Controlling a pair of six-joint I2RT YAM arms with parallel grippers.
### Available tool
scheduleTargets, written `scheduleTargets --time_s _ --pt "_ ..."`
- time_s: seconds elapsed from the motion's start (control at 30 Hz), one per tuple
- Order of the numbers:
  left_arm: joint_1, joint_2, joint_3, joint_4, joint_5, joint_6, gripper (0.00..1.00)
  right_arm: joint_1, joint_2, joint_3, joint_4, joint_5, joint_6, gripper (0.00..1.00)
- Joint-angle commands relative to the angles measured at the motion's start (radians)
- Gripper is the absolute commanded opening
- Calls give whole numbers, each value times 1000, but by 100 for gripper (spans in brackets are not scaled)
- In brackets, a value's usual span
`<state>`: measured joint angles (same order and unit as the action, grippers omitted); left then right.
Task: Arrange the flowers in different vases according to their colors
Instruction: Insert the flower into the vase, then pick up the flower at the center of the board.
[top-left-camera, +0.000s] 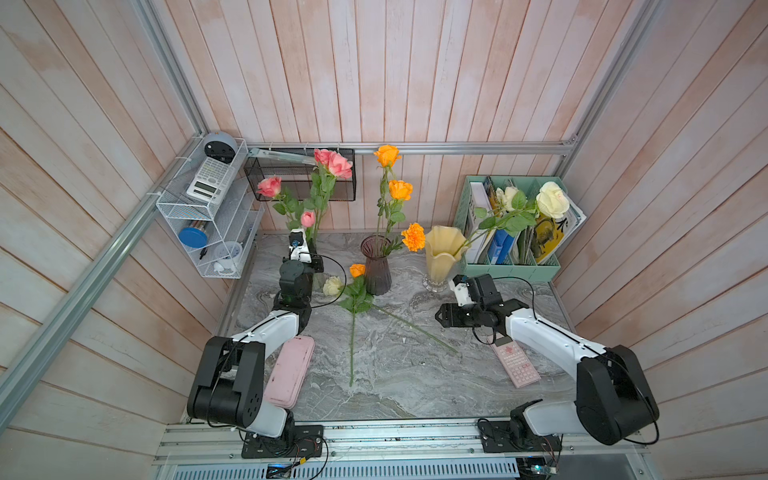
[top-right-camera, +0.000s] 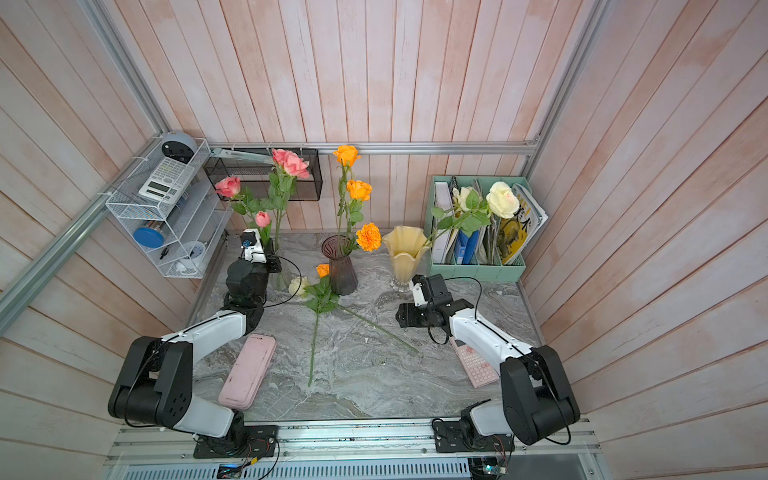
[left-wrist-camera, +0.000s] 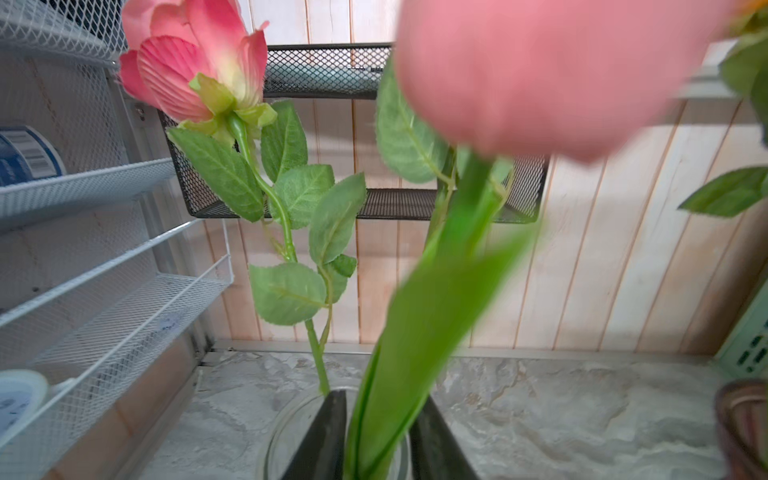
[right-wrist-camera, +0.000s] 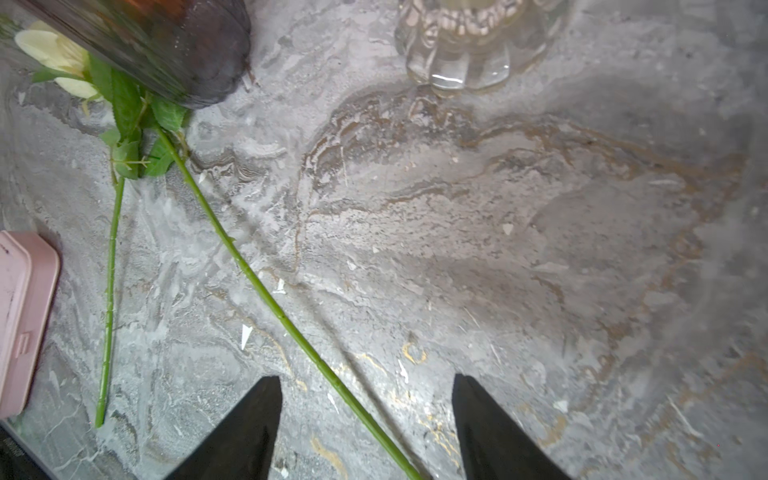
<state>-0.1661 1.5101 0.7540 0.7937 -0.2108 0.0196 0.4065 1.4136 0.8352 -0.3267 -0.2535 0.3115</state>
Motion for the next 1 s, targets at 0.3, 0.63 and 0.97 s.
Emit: scheduleTargets --time_s 0.3,0.63,0.97 --pt "-129 -250 -59 -148 -88 32 63 174 206 290 -186 68 -236 72" --pt "-333 -508 -35 -727 -160 -91 68 188 257 326 -186 97 -238 72" --pt "-432 -315 81 -1226 -31 -345 65 188 185 245 -165 105 -158 72"
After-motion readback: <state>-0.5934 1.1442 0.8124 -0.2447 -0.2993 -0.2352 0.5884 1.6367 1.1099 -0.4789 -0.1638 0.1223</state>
